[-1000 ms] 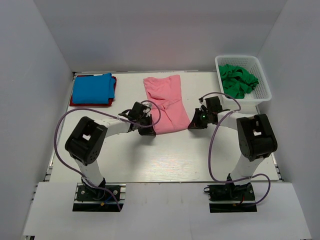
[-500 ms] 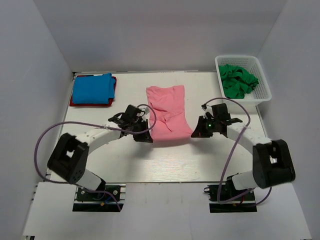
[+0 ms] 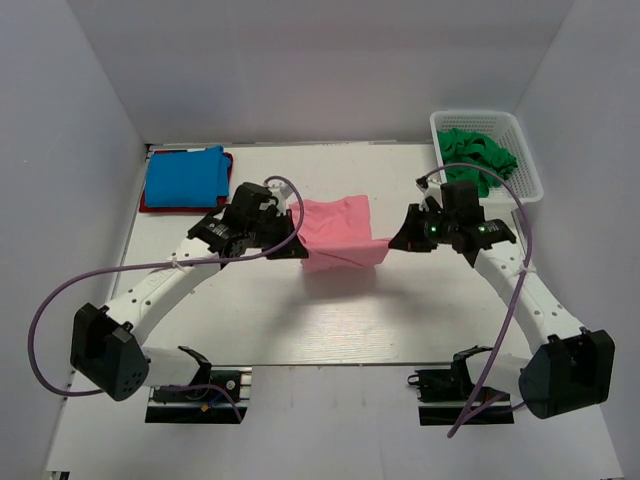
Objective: Fold and stack the t-shirts
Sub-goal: Fold the long partially folded tshirt into a neat square
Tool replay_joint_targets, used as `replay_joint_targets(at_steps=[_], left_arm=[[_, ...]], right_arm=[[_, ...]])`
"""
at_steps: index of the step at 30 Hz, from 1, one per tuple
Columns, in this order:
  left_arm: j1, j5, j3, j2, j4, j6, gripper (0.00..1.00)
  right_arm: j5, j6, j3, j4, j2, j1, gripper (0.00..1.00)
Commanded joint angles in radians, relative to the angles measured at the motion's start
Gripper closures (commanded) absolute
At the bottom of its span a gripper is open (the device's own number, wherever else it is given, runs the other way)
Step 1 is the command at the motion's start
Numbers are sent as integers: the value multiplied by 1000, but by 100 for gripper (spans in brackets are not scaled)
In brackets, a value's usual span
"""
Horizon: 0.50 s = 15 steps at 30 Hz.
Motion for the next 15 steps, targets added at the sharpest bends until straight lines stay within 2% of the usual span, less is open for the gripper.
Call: replay_joint_targets(at_steps=[1, 8, 12, 15], left_arm=[[7, -99, 74, -2, -9, -2, 100], [25, -293, 152, 116, -9, -25, 100], [45, -383, 256, 202, -21, -25, 100], [71, -396, 310, 268, -8, -25, 100]], right_arm=[[32, 27, 92, 23, 51, -7, 100], [10, 8, 293, 38, 249, -7, 100], [16, -5, 425, 35, 349, -9, 100], [7, -9, 514, 4, 438, -10, 100]])
